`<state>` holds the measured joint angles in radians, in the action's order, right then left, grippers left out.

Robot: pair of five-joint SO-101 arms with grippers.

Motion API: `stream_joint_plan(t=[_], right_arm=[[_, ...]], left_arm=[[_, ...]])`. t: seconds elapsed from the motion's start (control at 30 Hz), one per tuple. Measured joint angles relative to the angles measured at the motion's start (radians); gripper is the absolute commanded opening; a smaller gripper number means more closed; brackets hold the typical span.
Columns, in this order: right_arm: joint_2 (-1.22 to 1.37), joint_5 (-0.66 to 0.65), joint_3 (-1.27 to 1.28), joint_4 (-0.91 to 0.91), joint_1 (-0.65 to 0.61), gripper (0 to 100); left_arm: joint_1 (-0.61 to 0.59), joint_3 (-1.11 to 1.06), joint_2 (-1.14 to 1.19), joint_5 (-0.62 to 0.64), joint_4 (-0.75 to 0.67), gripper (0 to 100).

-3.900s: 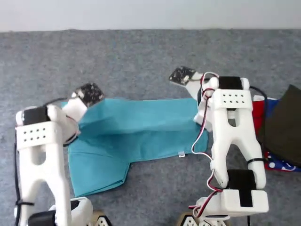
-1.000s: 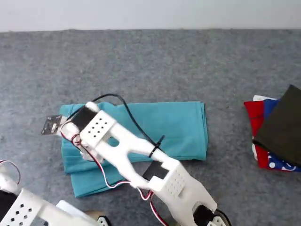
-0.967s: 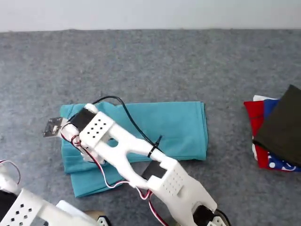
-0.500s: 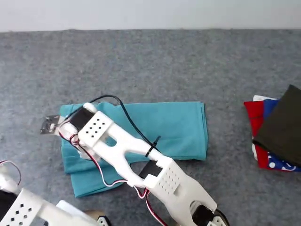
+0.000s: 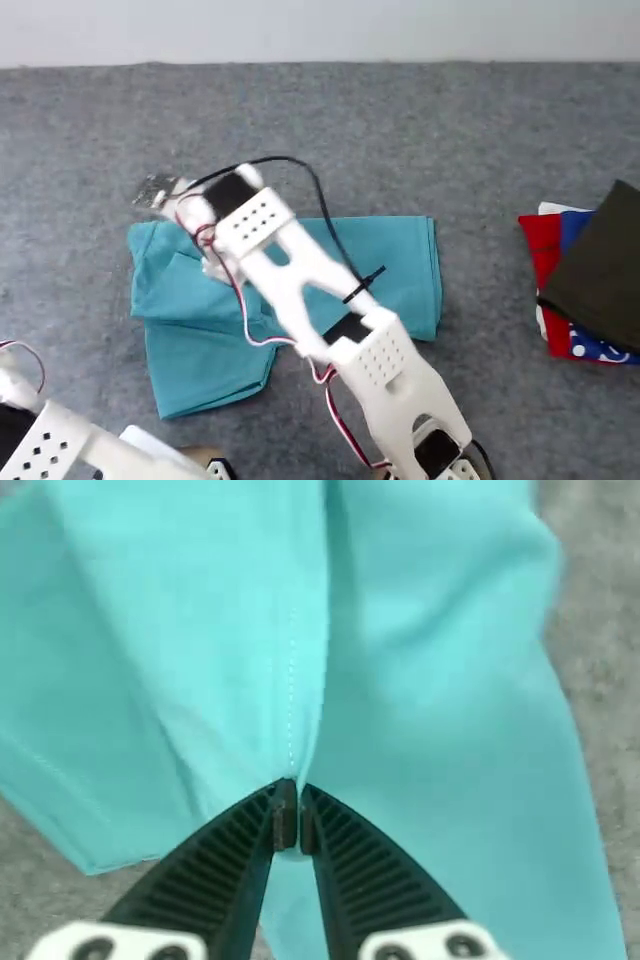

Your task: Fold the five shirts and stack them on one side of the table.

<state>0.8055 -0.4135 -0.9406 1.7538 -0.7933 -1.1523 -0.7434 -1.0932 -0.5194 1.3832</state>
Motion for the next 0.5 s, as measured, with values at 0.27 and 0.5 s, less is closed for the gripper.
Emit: stream_joint_plan(t=[0.27, 0.5], right_arm=[[0.072, 0.008, -0.003, 0.0, 0.011, 22.2], [0.026, 0.095, 0.02, 0.0, 0.023, 26.4]], left_arm=[[0.0, 0.0, 0.0, 0.0, 0.0, 1], [0.0, 0.0, 0.0, 0.0, -0.015, 1]])
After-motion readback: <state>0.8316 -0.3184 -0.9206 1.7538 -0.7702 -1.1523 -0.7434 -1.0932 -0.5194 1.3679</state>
